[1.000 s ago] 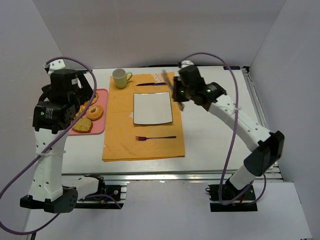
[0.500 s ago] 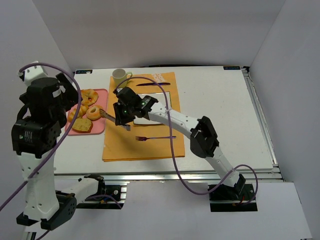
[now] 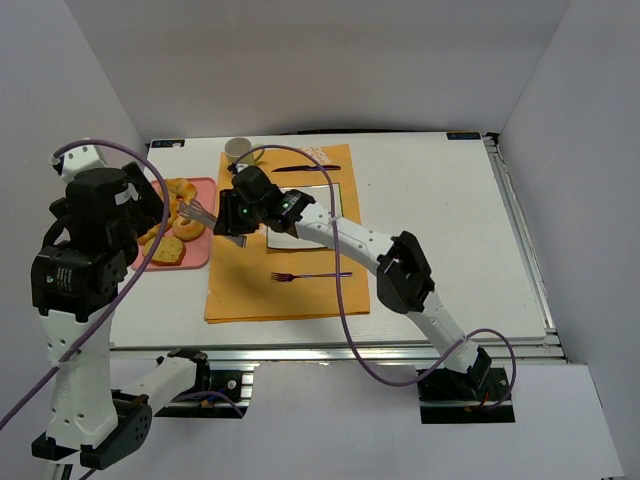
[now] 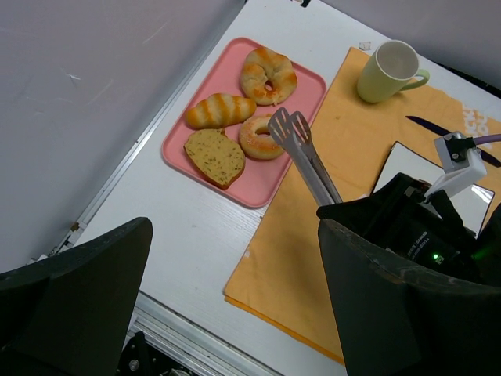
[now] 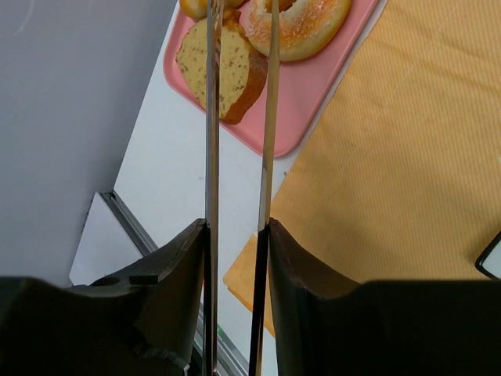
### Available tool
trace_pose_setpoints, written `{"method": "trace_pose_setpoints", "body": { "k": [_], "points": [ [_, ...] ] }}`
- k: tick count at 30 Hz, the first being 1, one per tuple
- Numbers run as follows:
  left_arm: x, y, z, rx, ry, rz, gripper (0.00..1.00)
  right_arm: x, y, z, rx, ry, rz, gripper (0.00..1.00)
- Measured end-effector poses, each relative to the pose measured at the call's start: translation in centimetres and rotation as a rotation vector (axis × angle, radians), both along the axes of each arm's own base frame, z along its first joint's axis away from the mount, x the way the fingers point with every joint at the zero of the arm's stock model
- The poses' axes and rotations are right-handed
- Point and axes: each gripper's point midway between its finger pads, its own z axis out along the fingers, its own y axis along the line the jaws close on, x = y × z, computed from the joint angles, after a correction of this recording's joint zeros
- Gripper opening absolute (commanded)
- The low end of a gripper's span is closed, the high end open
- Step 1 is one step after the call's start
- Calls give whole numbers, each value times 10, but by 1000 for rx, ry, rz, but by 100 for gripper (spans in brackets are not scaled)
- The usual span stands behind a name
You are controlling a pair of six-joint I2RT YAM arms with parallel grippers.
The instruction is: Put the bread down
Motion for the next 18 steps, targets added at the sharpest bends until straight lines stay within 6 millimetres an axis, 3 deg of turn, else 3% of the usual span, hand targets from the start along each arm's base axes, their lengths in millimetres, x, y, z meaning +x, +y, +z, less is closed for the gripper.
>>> {"method": "trace_pose_setpoints", "body": {
  "k": [18],
  "points": [
    [-7,0,-5,15,14,-23,98,37,-7,-40,-46,4,-120,49]
  ]
}}
